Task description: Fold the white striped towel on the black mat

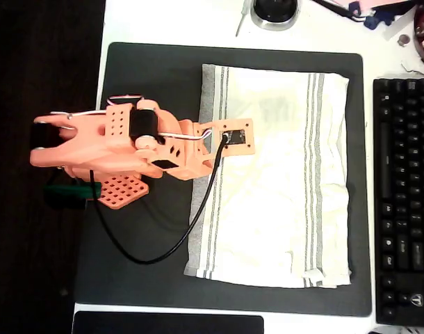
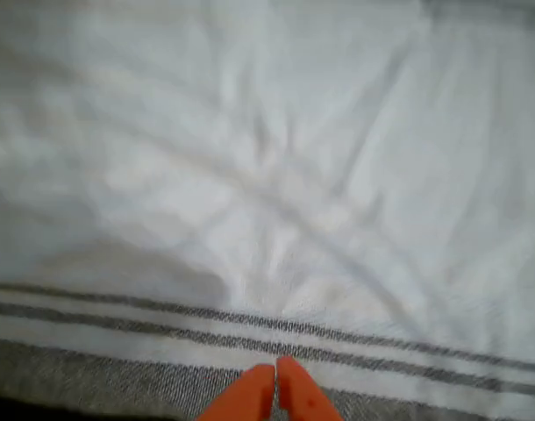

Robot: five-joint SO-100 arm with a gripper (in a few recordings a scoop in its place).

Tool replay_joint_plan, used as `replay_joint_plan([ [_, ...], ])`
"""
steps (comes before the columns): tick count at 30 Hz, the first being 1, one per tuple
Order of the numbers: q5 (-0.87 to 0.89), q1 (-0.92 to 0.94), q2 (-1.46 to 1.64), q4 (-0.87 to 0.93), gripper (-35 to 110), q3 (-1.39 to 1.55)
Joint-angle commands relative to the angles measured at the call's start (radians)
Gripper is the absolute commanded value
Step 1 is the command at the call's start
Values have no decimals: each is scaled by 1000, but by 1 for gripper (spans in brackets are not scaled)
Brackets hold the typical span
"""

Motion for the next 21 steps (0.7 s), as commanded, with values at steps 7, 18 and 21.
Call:
replay_joint_plan([
  [7,147,-222,-578,-84,0,-456],
  [18,479,-485,-1172,-14,0,-988],
  [21,529,-520,-1321,0,1,-1121],
])
